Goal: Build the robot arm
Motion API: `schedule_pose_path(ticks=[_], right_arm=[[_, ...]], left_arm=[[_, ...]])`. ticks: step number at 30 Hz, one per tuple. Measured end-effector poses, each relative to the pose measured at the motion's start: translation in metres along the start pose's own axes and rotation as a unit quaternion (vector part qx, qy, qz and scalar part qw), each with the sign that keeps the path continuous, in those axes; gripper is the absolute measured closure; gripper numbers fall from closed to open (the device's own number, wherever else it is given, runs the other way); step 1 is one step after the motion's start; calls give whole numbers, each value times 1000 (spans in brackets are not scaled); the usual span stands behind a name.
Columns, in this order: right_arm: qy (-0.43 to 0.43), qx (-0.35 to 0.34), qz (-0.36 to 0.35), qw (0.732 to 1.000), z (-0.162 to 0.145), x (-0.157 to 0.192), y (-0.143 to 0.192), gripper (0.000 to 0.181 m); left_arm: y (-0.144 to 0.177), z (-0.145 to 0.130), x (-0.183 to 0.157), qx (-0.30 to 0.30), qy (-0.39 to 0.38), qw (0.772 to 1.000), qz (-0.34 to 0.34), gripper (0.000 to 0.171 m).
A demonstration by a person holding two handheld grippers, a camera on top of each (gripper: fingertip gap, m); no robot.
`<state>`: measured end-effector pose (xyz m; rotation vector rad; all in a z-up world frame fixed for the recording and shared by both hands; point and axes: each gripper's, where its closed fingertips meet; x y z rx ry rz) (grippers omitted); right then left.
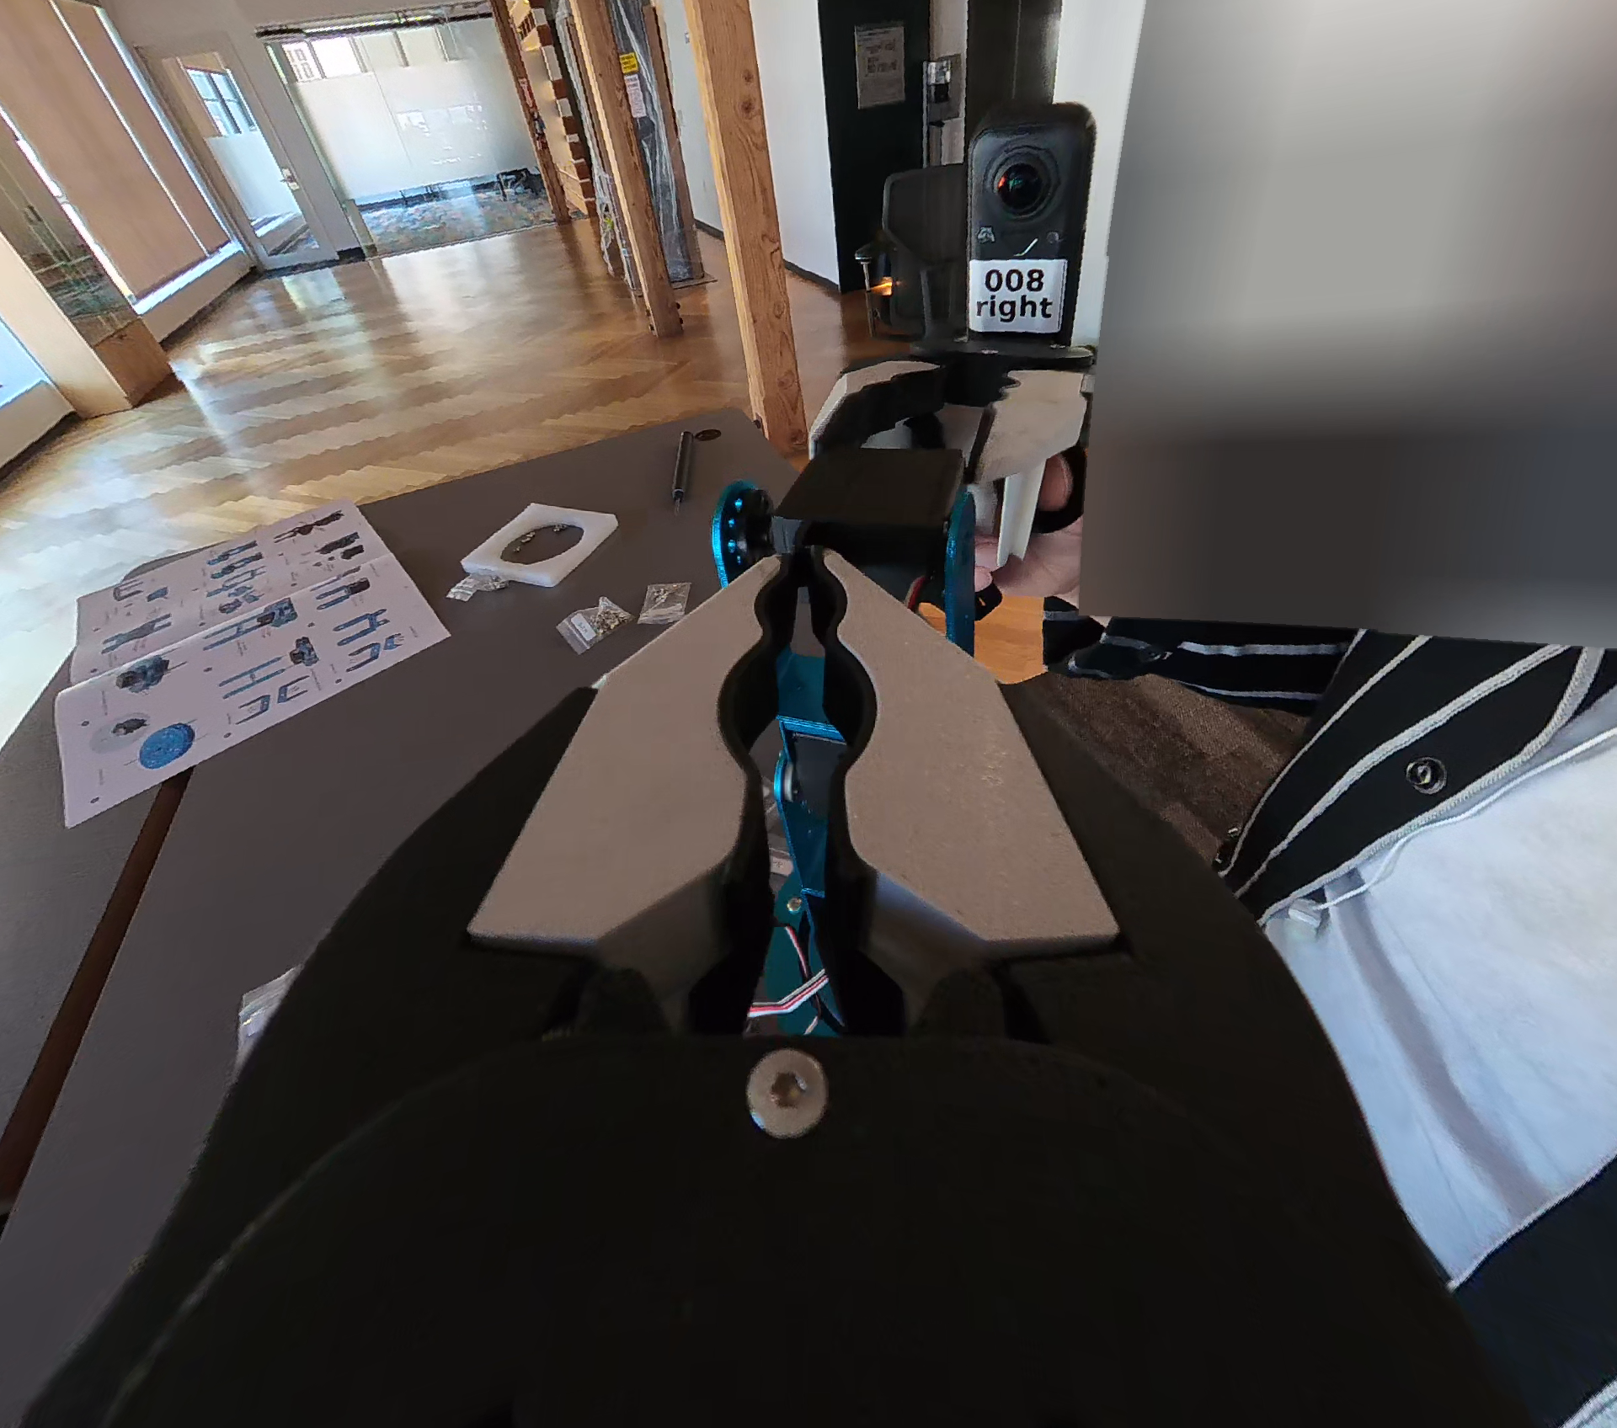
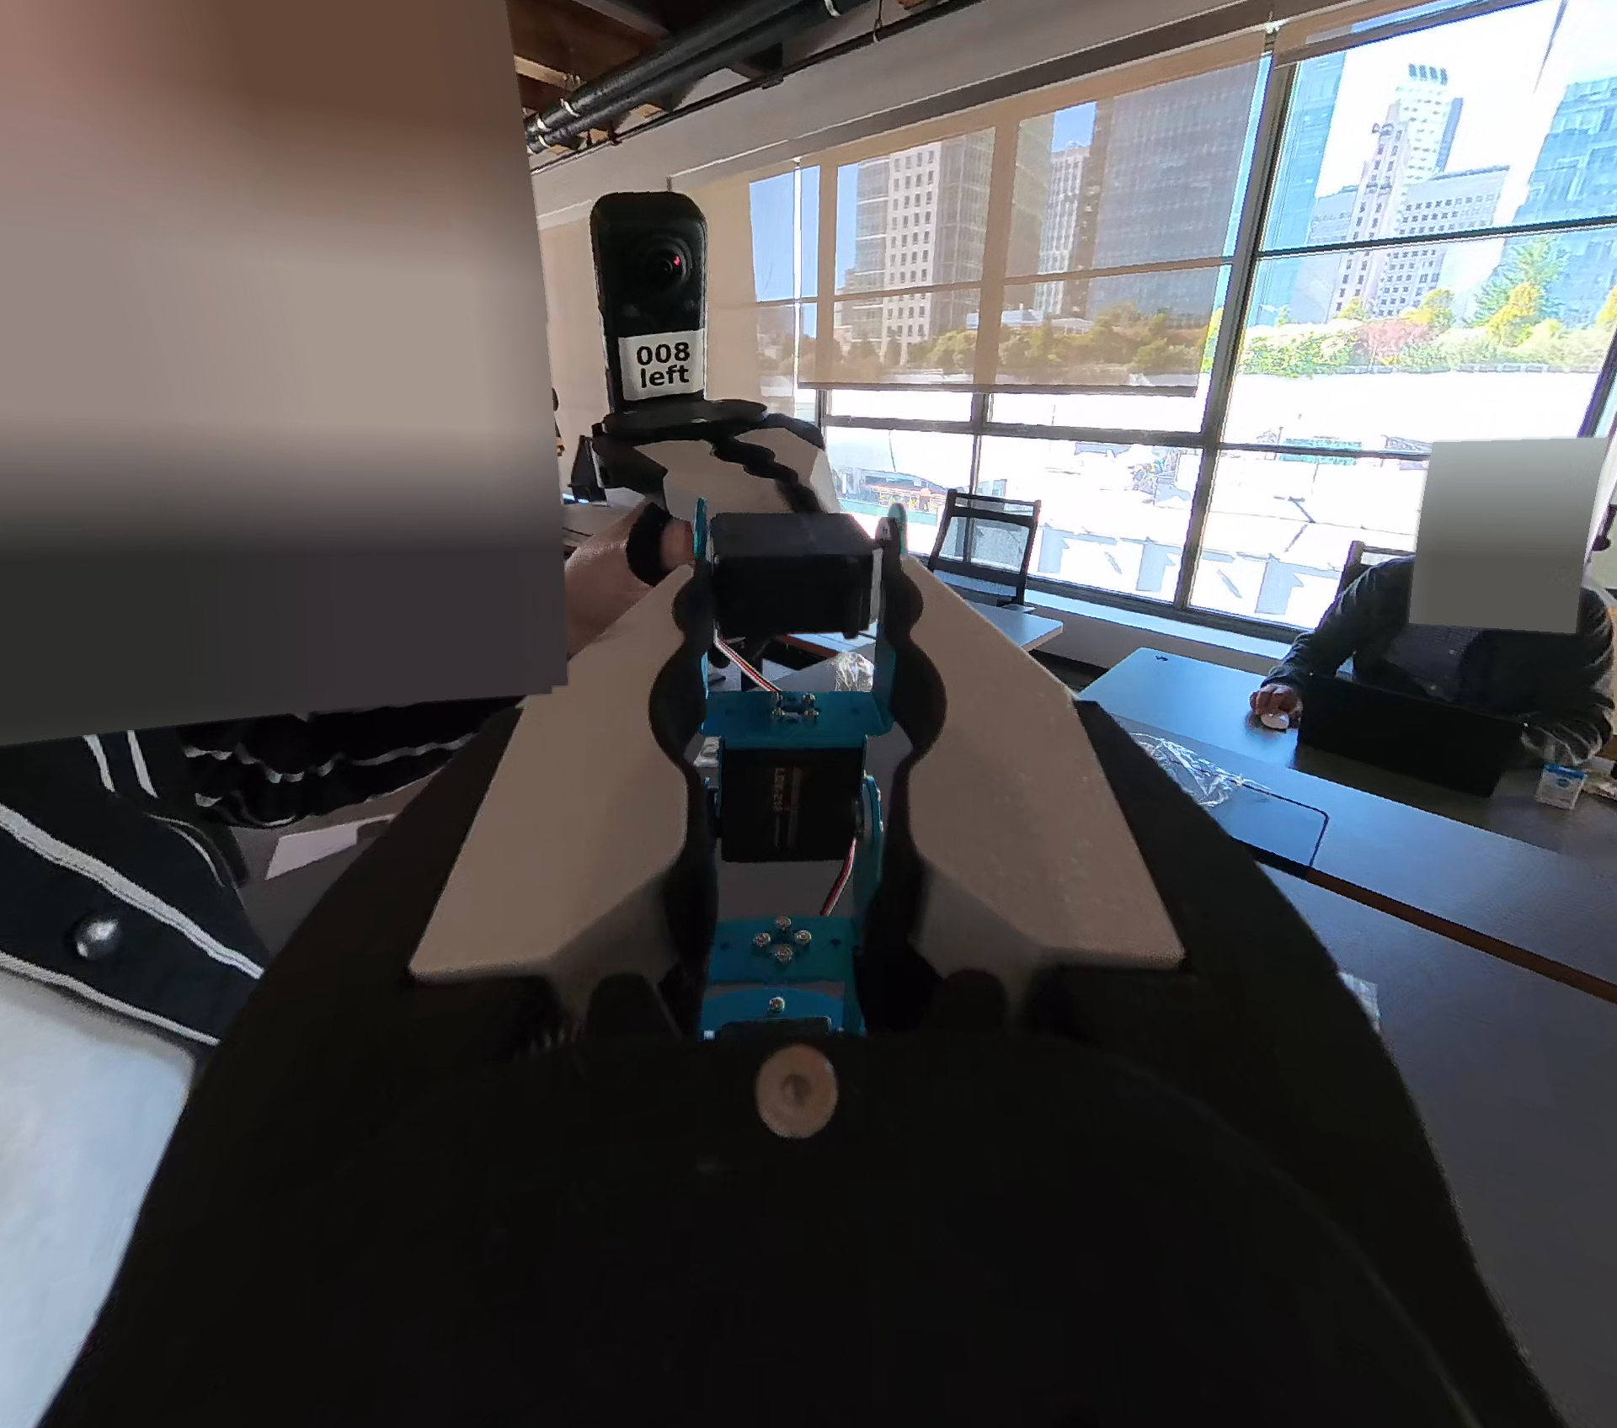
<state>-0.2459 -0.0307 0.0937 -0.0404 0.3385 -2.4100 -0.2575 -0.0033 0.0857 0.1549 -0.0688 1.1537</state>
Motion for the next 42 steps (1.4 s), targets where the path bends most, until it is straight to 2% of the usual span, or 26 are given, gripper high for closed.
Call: schedule_pose_path(ticks=[7,11,13,15,20,23,27,29,33,35,37,42], right_arm=[[-16,-8,-2,1000,-3,2,20,140],[-25,14,-19,999,-17,-1,48,139],[-42,62,-46,996,-41,-10,70,139],[-89,136,-72,984,-80,-21,96,139],[-194,310,-101,925,-176,-26,154,148],[-213,362,-92,903,-202,-16,158,156],[-155,472,-92,863,-232,-5,161,157],[-138,495,-88,853,-239,-3,160,157],[-155,488,-99,853,-239,-12,158,160],[-152,504,-94,845,-242,-12,159,160],[-142,529,-84,833,-245,-10,161,172],[-72,524,-89,844,-232,-16,158,178]], left_arm=[[1,0,-1,-5,12,1000,-11,171],[1,0,1,-8,21,1000,-16,171],[1,0,3,-8,23,1000,-15,171],[2,0,5,-7,23,1000,-15,171],[2,0,5,-6,21,1000,-16,171],[2,0,4,-4,18,1000,-16,171],[3,0,5,-1,14,1000,-13,171],[3,0,4,0,15,1000,-14,171],[3,0,3,0,12,1000,-15,171],[2,0,3,0,13,1000,-16,171],[2,0,3,1,13,1000,-16,171],[2,0,1,3,9,1000,-15,171]])
Point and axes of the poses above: each gripper's, where its closed fingertips meet, y back along the fingers, z out of its top, x = y × z across the jaws, and after that the axes turned 10 degrees about z, right-handed
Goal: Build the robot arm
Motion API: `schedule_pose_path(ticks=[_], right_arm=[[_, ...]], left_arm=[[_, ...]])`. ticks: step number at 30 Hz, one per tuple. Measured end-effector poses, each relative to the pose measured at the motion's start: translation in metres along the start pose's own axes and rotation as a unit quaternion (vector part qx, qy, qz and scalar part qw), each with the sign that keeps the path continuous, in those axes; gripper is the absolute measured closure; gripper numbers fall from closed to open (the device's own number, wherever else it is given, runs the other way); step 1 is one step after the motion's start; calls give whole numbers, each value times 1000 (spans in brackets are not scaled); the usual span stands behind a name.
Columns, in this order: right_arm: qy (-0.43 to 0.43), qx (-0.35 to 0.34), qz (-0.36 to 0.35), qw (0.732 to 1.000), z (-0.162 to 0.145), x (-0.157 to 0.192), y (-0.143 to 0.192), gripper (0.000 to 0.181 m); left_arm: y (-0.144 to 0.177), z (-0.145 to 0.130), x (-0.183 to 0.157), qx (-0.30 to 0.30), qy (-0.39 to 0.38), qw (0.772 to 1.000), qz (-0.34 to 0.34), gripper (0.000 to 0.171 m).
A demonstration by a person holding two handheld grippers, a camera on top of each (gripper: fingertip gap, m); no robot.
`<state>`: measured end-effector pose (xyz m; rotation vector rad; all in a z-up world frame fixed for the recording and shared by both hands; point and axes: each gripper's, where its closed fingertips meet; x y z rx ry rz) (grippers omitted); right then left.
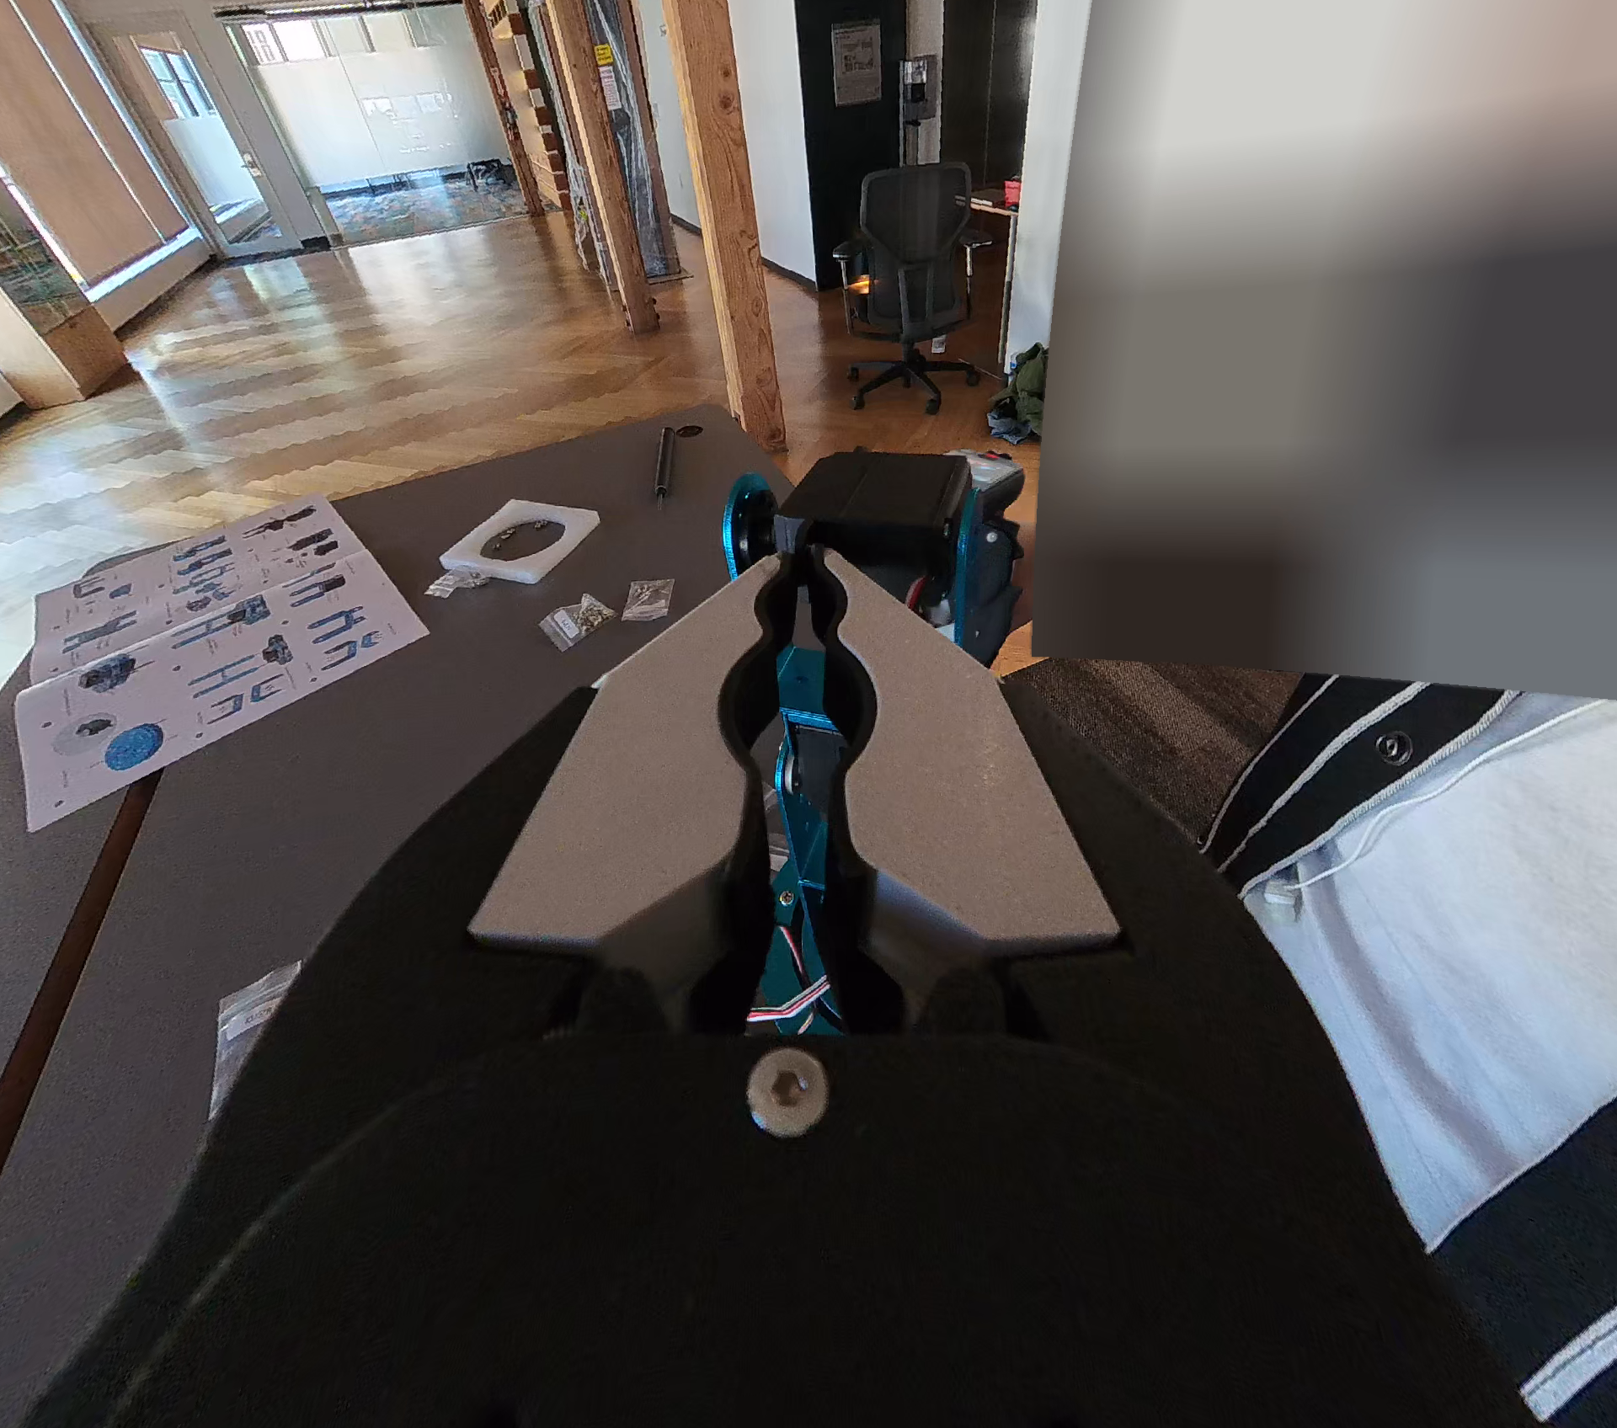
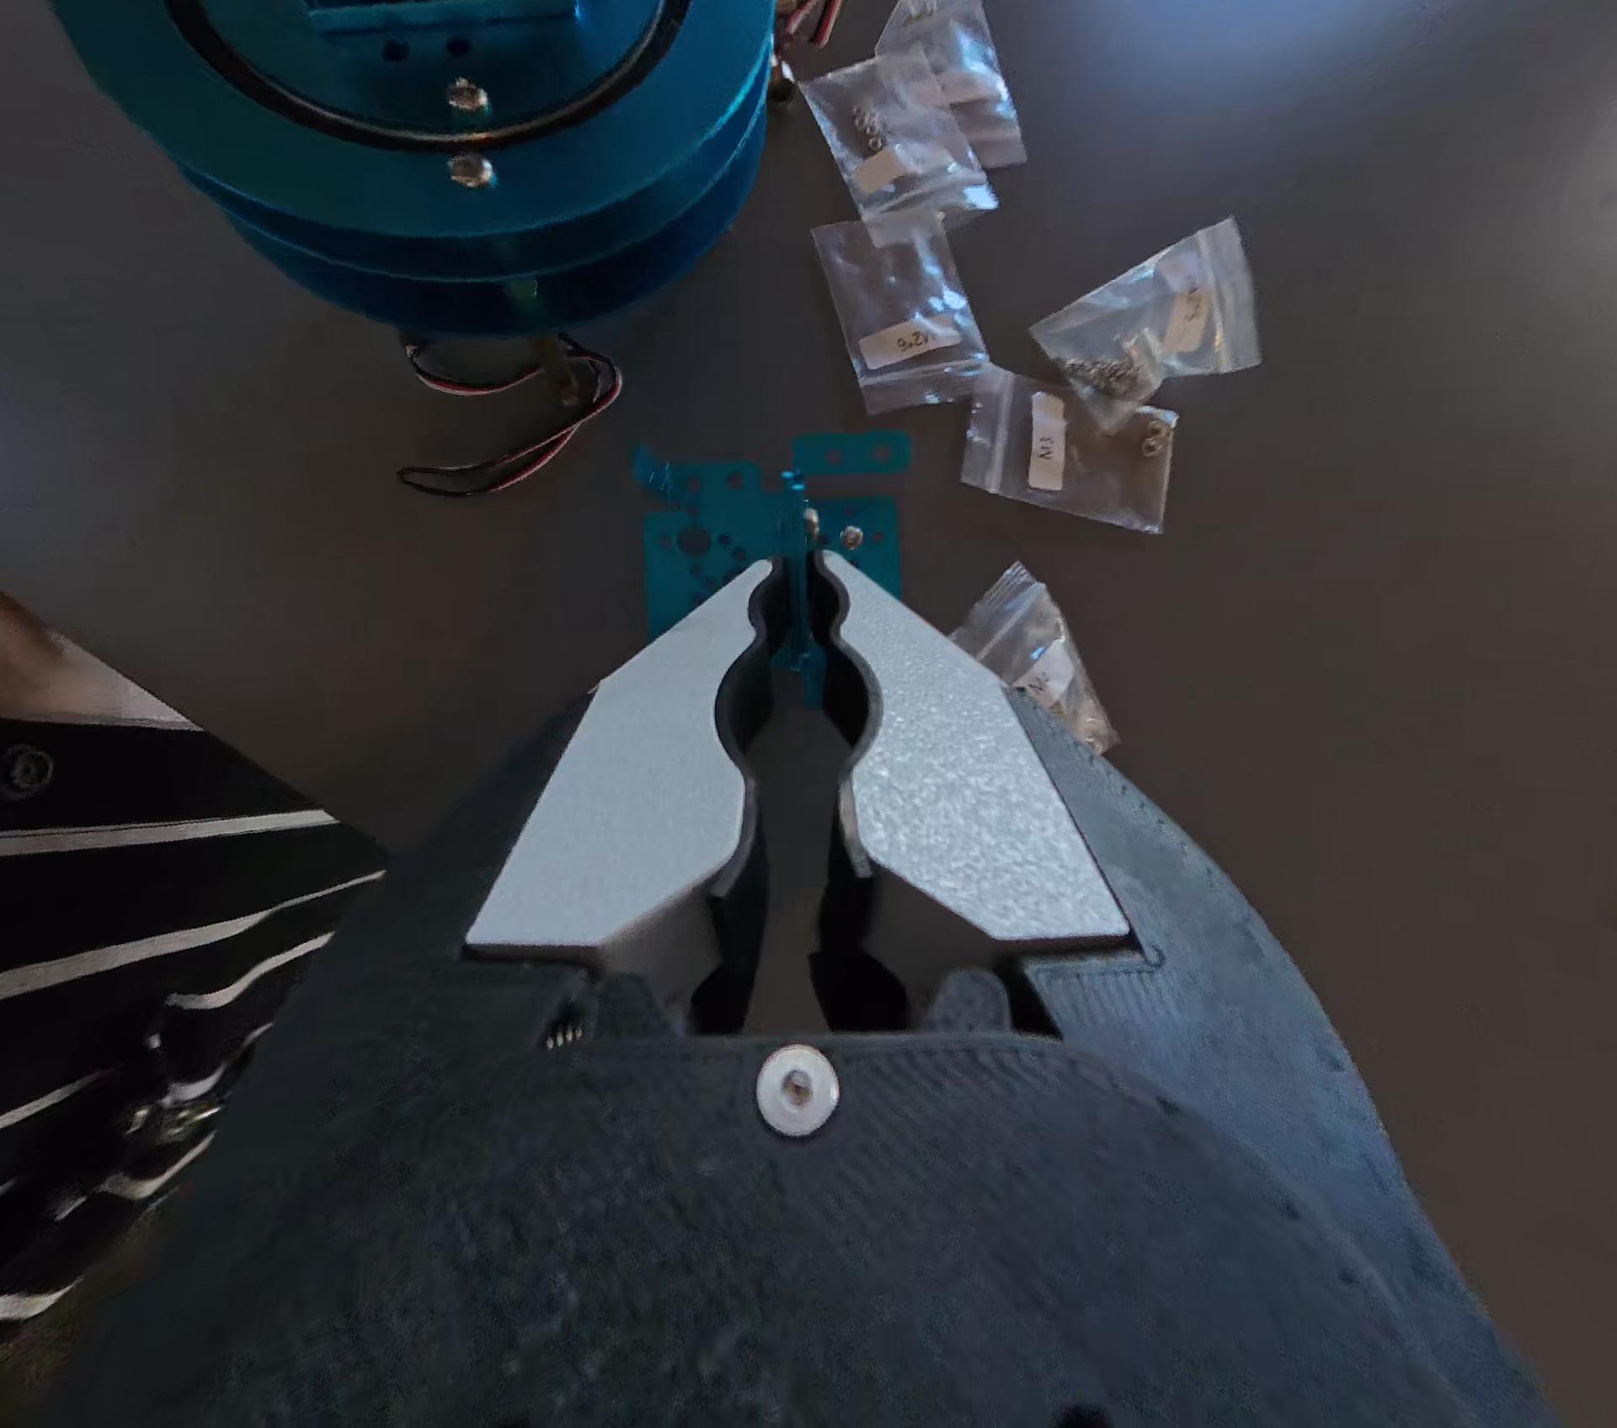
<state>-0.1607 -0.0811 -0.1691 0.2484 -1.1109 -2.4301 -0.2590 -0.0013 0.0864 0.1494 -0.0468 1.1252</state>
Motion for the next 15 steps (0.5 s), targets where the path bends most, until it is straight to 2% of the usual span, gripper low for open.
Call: schedule_pose_path(ticks=[4,9,10,12,15], right_arm=[[61,-4,-2,998,-2,5,3,178],[163,-9,32,986,-14,18,-5,177],[163,-13,25,986,-13,16,-4,178],[147,-20,-1,989,-10,10,3,160],[78,-36,-53,995,-6,-3,25,158]], left_arm=[[0,0,-1,0,-1,1000,-1,171],[0,1,-3,0,-1,1000,-4,171],[0,1,-3,0,-1,1000,-4,171],[0,2,-3,-1,-2,1000,-5,171],[-1,2,-4,-2,-1,1000,-7,171]])
Point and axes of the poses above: each gripper's, where its closed fingertips meet, y back along the fingers, z out of its top, x = y × z across the jaws, and after that the axes turned 10 degrees about z, right-handed
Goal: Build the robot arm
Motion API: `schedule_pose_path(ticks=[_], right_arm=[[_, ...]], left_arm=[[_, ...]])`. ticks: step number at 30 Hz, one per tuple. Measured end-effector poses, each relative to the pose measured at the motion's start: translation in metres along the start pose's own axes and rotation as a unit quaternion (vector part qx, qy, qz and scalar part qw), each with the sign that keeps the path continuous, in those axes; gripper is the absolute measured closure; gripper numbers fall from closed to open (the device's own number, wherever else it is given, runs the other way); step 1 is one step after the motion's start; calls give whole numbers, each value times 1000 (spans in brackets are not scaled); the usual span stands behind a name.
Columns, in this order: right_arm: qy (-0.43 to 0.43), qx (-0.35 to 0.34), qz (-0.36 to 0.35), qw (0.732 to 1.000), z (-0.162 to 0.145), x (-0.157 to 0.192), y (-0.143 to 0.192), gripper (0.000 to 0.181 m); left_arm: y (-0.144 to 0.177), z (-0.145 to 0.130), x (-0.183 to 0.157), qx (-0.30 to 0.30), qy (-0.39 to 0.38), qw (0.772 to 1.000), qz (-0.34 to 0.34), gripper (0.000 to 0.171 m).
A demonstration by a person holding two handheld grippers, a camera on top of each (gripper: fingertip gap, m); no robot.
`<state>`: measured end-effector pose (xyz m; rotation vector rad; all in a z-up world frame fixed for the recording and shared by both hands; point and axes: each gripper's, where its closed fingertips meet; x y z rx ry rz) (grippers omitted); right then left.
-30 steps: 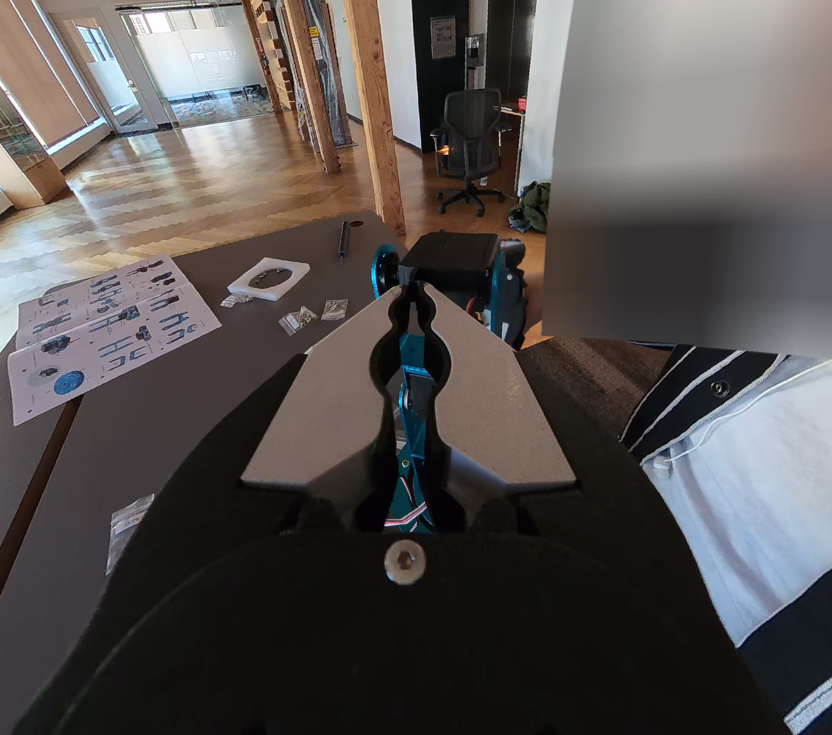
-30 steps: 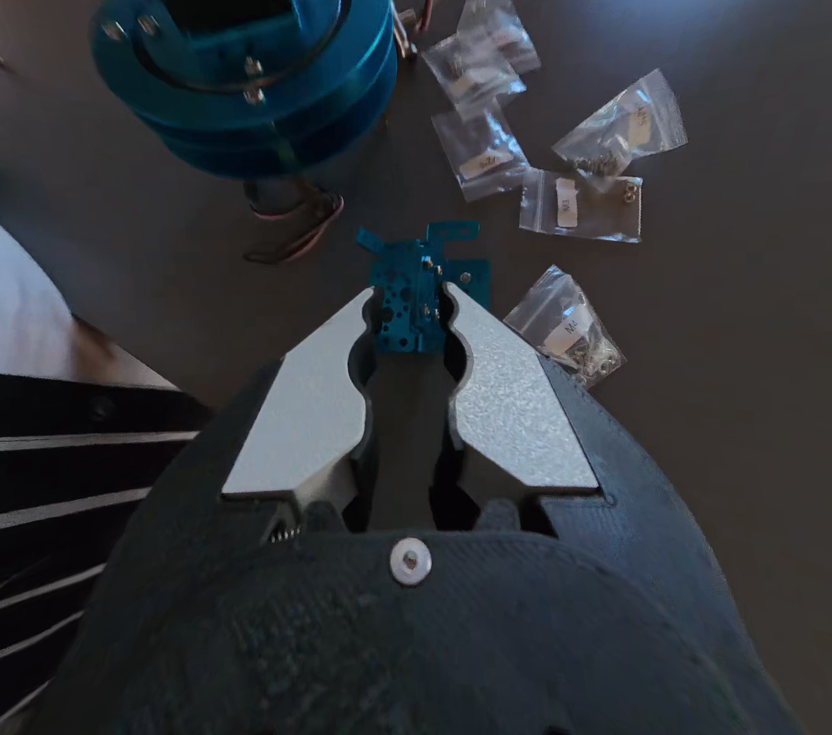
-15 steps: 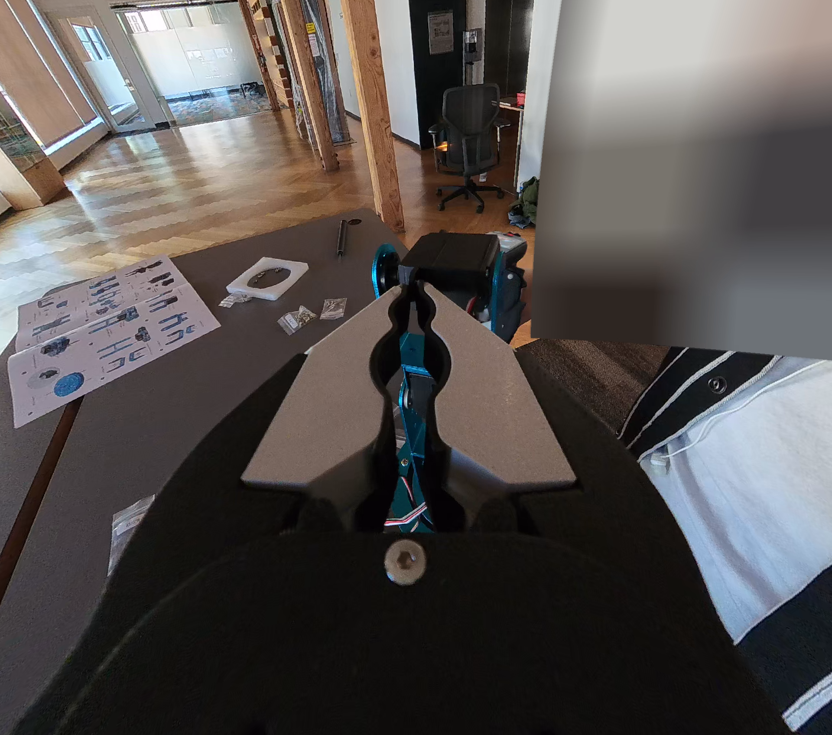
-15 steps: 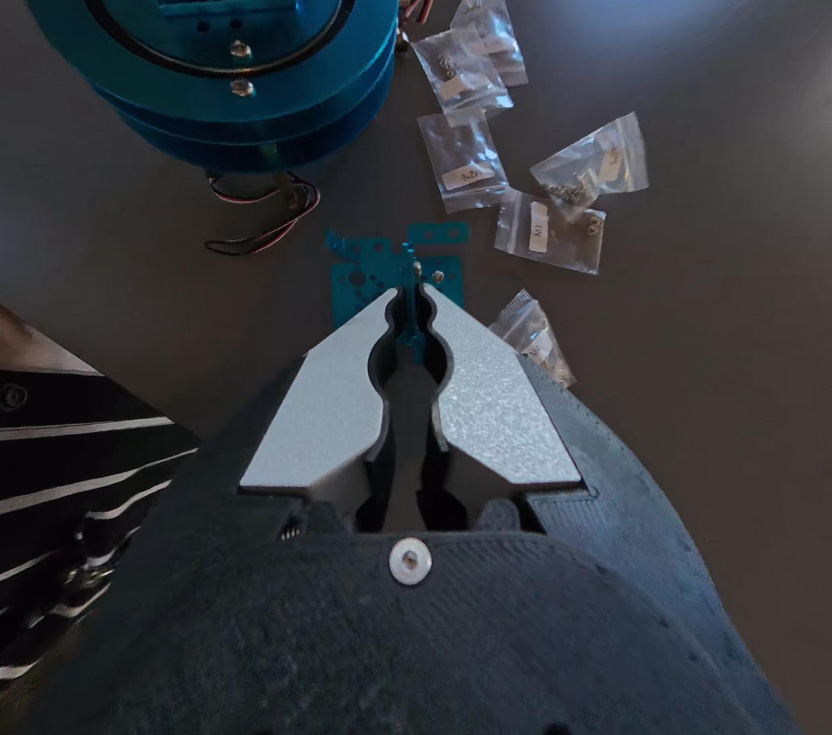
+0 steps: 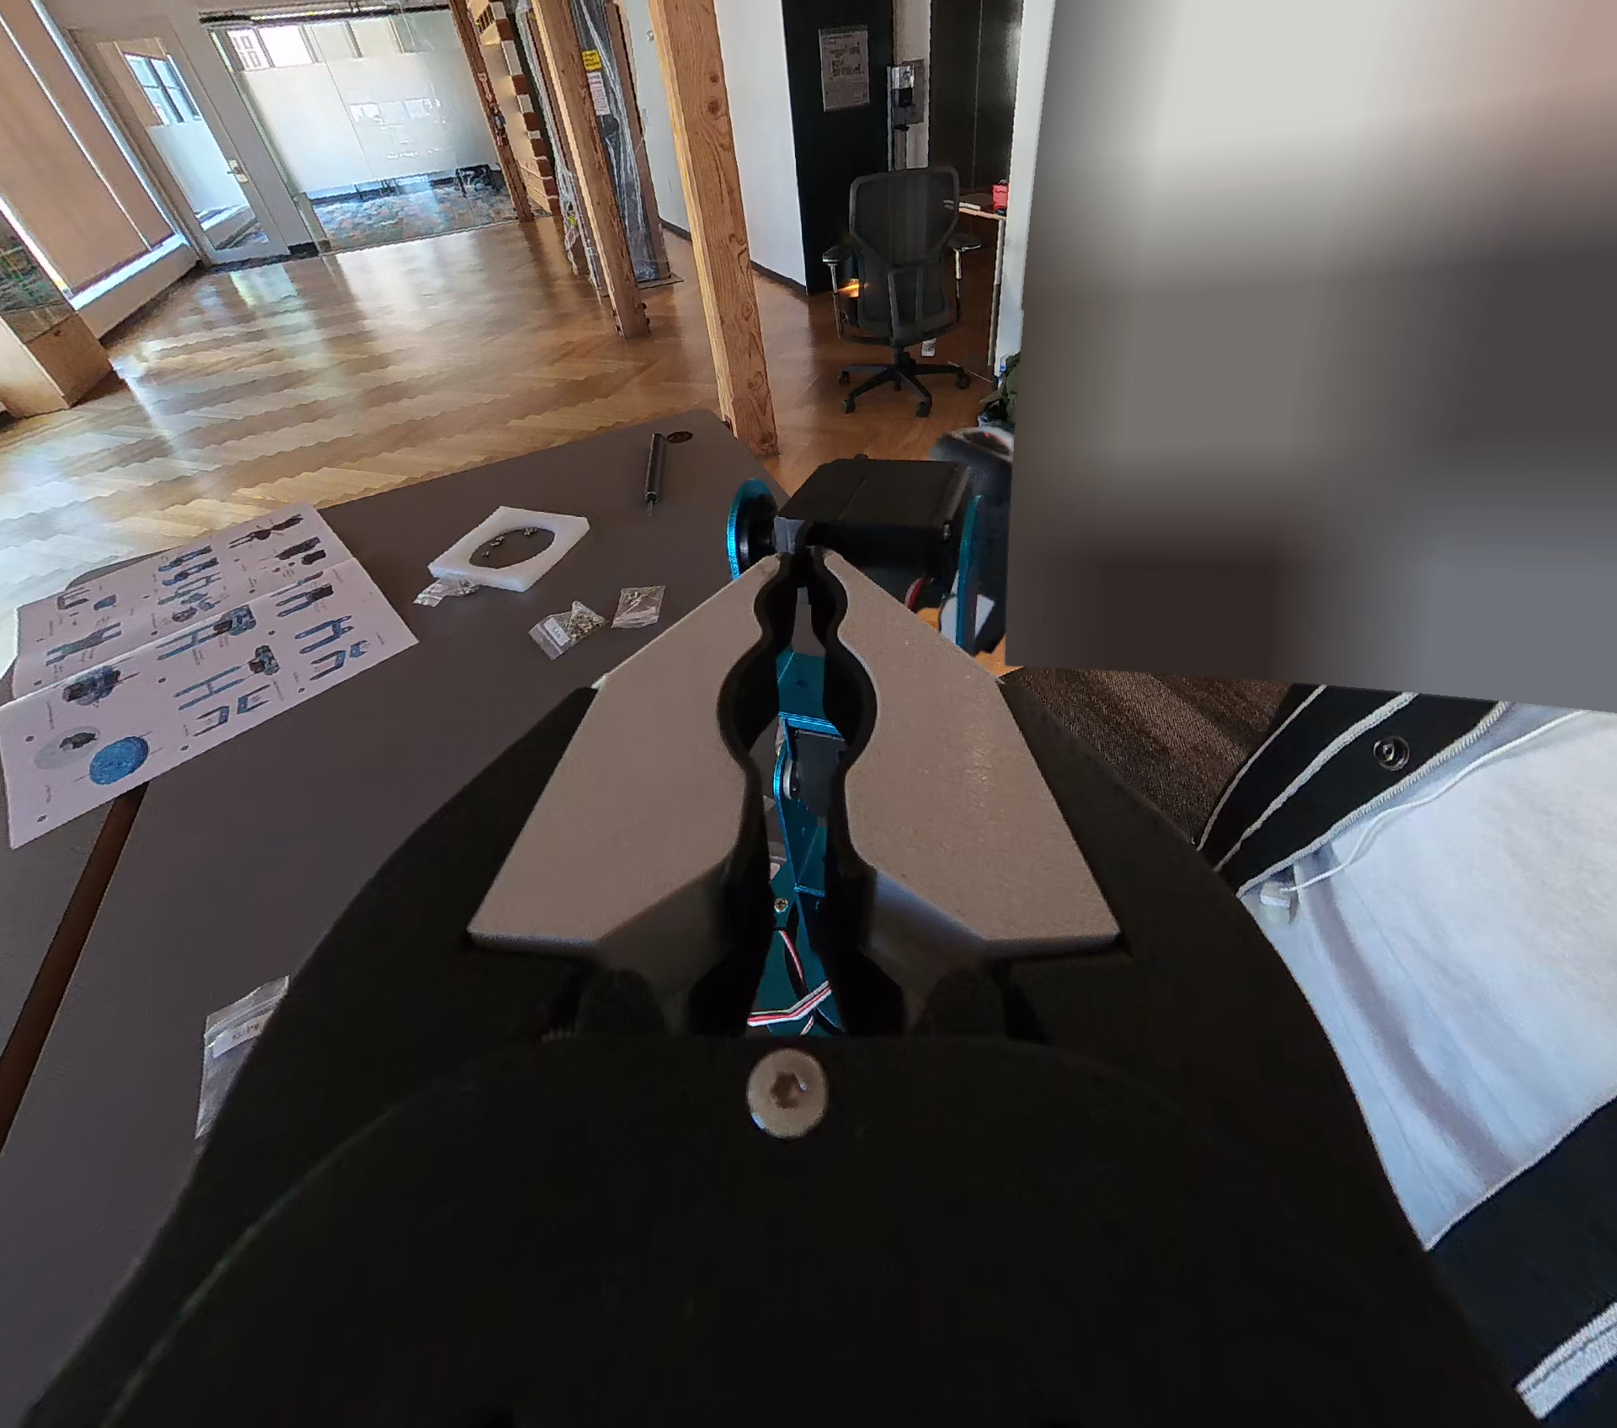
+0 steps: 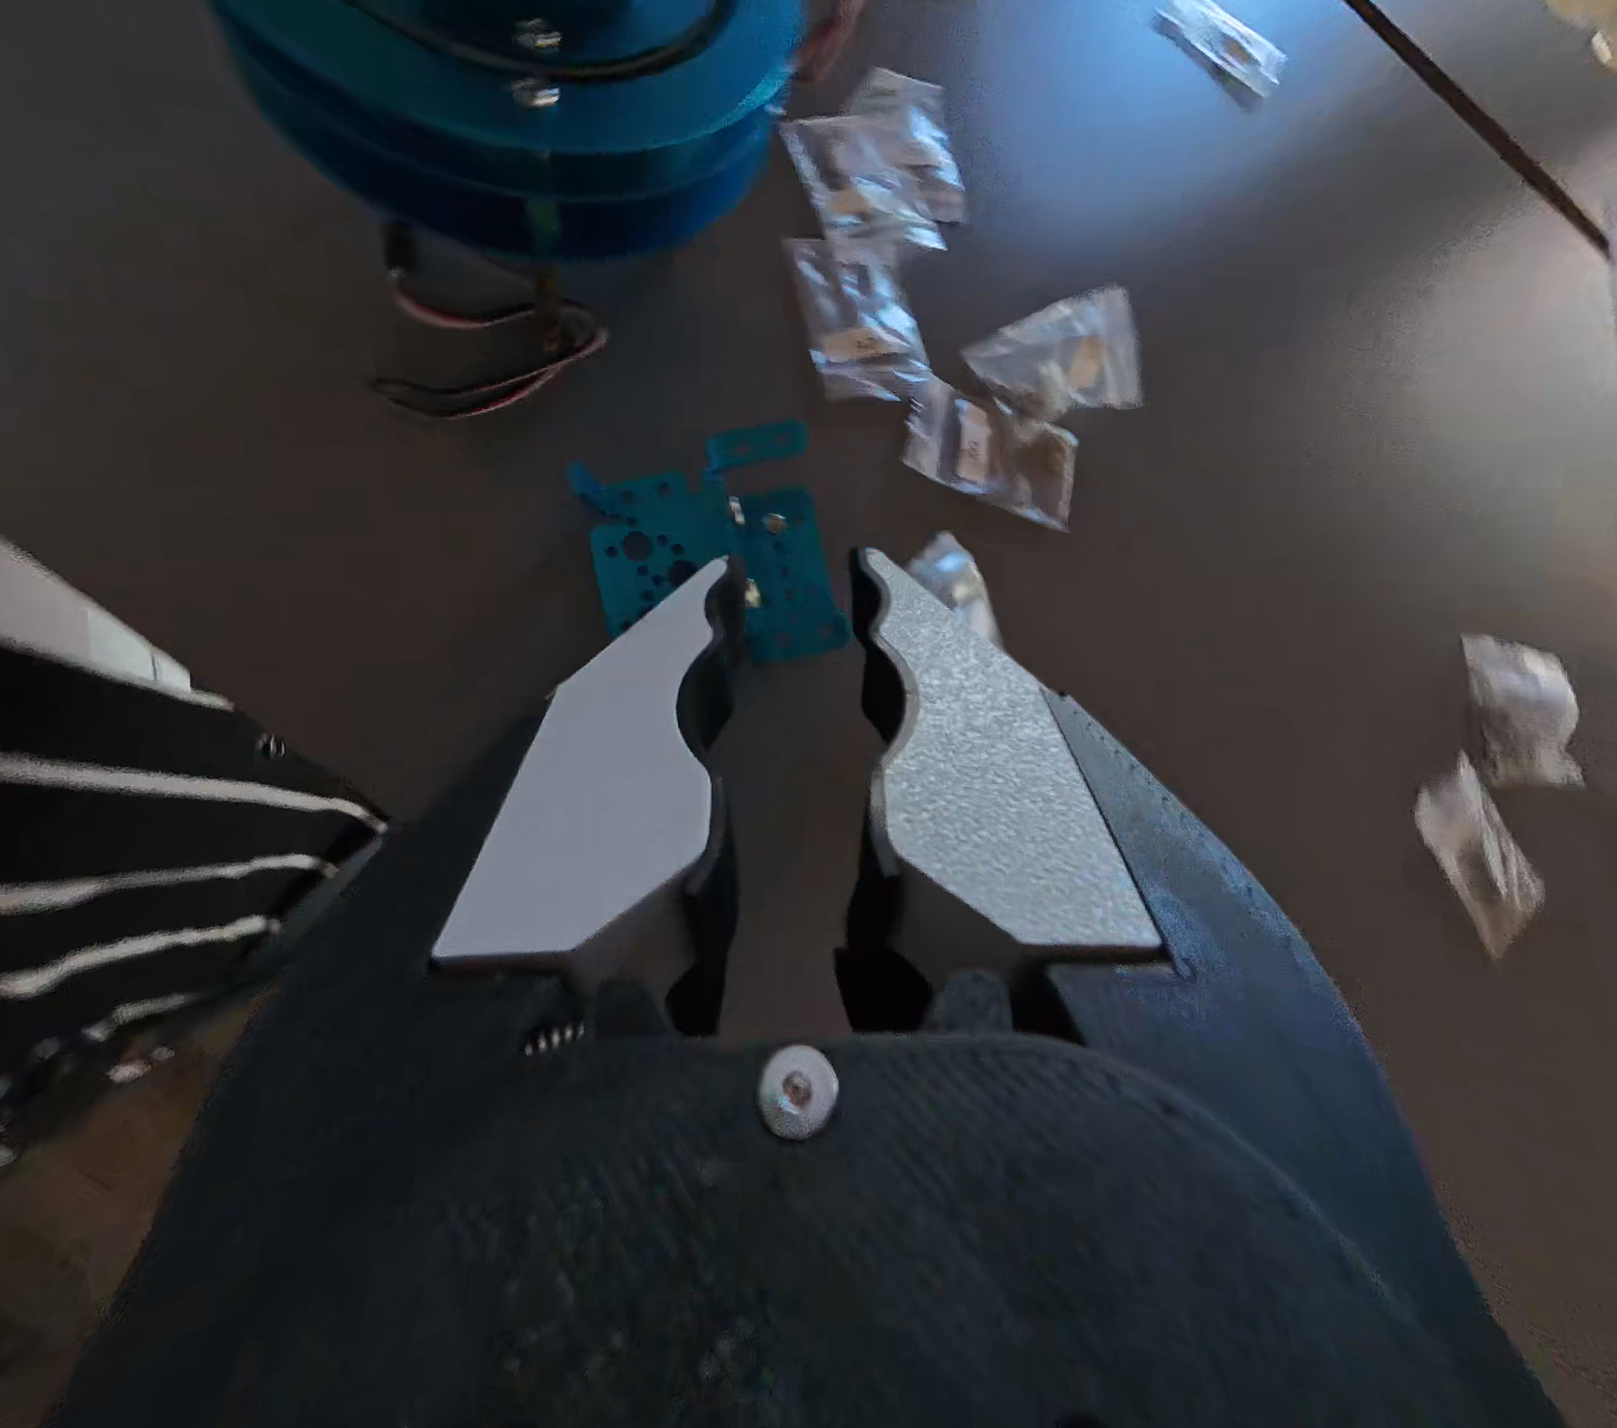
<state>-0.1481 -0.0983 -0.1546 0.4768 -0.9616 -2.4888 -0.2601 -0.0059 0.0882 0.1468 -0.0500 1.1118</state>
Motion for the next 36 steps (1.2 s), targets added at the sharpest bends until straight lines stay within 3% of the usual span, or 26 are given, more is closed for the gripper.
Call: schedule_pose_path(ticks=[3,6,9,11,14,20,25,27,30,33,36], right_arm=[[-149,-1,-1,989,-9,2,16,146],[-243,10,-16,970,-22,8,23,147],[-319,-23,29,947,-16,26,16,144],[-252,-23,-14,967,-11,23,17,145],[-58,-4,-92,994,3,18,18,145],[42,129,-41,990,-1,16,-5,155],[-4,178,42,983,-10,18,-17,163],[-17,162,71,984,-10,17,-21,175],[-72,115,123,983,-3,20,-21,179],[-141,86,196,966,-3,29,-18,178],[-136,86,214,963,-8,32,-19,173]], left_arm=[[0,0,-1,-1,1,1000,-1,171],[0,0,0,-1,1,1000,-1,171],[0,0,-1,-1,3,1000,-3,171],[0,0,-1,-1,3,1000,-3,171],[0,0,-1,-1,3,1000,-5,171],[-1,1,-4,4,-2,1000,-7,171],[-1,1,-6,4,-2,1000,-11,171],[-2,1,-6,3,-2,1000,-11,171],[-2,1,-7,4,-4,1000,-12,171],[-2,1,-7,4,-6,1000,-12,171],[-2,0,-7,3,-5,1000,-13,171]])
Point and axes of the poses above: each gripper's, where its closed fingertips meet, y back along the fingers, z out of its top, x = y × z across the jaws, and after that the axes turned 10 degrees about z, right-handed
